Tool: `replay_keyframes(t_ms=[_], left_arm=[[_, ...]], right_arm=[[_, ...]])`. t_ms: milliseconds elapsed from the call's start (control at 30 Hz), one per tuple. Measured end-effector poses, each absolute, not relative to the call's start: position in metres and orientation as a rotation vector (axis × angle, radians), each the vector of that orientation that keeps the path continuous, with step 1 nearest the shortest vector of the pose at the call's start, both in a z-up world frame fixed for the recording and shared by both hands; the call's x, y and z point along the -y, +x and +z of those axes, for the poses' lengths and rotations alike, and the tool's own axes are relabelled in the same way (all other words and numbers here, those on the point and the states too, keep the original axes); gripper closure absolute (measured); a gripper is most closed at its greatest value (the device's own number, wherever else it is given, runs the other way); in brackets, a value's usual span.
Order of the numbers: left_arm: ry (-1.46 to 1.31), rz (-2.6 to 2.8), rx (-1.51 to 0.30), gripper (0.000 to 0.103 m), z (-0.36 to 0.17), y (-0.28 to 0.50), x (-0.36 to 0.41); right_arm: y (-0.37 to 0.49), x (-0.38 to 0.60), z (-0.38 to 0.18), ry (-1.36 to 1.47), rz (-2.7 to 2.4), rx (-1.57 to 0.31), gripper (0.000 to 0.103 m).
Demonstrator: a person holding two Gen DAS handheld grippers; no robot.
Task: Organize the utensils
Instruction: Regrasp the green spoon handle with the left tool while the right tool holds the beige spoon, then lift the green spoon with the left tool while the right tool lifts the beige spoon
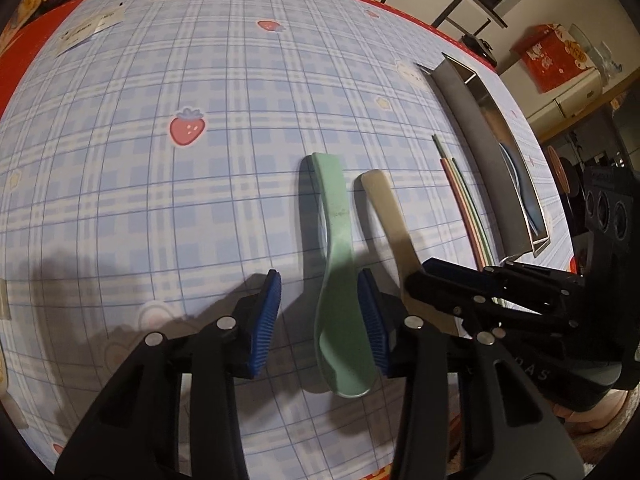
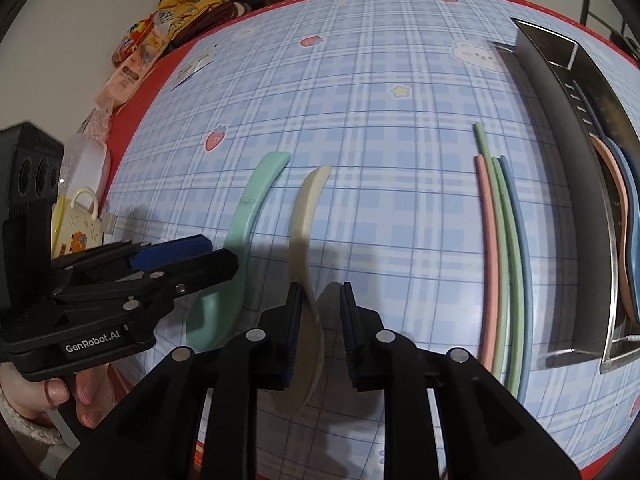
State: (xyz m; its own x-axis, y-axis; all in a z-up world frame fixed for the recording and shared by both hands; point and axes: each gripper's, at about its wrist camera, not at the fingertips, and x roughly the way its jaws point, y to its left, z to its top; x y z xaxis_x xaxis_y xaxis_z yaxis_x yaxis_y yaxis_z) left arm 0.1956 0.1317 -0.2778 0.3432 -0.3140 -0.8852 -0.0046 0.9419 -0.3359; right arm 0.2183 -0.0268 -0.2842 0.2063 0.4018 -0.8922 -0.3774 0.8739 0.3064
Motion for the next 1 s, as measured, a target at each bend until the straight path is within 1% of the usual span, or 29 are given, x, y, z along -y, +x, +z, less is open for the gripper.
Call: replay_keyframes(t_ms=[100,133,267,400,467,700,767,867,1000], left_arm=[[-0.285,-0.219,-1.206,0.064,-0.278,0.198,-0.129],[-0.285,-0.222,-1.206,0.066,-0.279,0.200,-0.128],[-0.303,-0.238,-1.202,0.072,-0.280,0.205,-0.128],[-0.330,-0.264,-1.193,0.075,-0.283,0.210,-0.127],[-0.356,-0.283,-1.193,0.079,-0.286,0.211,-0.125],[-0.382,-0.292,-1.169,0.081,-0.290,0.205,-0.127],[-0.375,-0.290,-1.166,0.084,-0.290,0.201,-0.127],[-0.363,-0.287,-1.162,0.086,-0.291,0.196,-0.126],[-0.390,-0.284,-1.155,0.086,-0.293,0.193,-0.129]], right_arm=[[0.217,0.022,-0.284,0.003,0.562,-1.243,0.083],[0.216,0.020,-0.284,-0.003,0.570,-1.237,0.083],[0.214,0.018,-0.285,-0.019,0.598,-1.229,0.089],[0.215,0.019,-0.286,-0.001,0.615,-1.224,0.091],[0.215,0.021,-0.288,0.020,0.618,-1.226,0.091],[0.210,0.027,-0.288,0.043,0.631,-1.211,0.093],[0.210,0.028,-0.288,0.047,0.633,-1.209,0.093],[0.208,0.028,-0.288,0.045,0.629,-1.201,0.093],[0.208,0.028,-0.288,0.049,0.628,-1.200,0.093]])
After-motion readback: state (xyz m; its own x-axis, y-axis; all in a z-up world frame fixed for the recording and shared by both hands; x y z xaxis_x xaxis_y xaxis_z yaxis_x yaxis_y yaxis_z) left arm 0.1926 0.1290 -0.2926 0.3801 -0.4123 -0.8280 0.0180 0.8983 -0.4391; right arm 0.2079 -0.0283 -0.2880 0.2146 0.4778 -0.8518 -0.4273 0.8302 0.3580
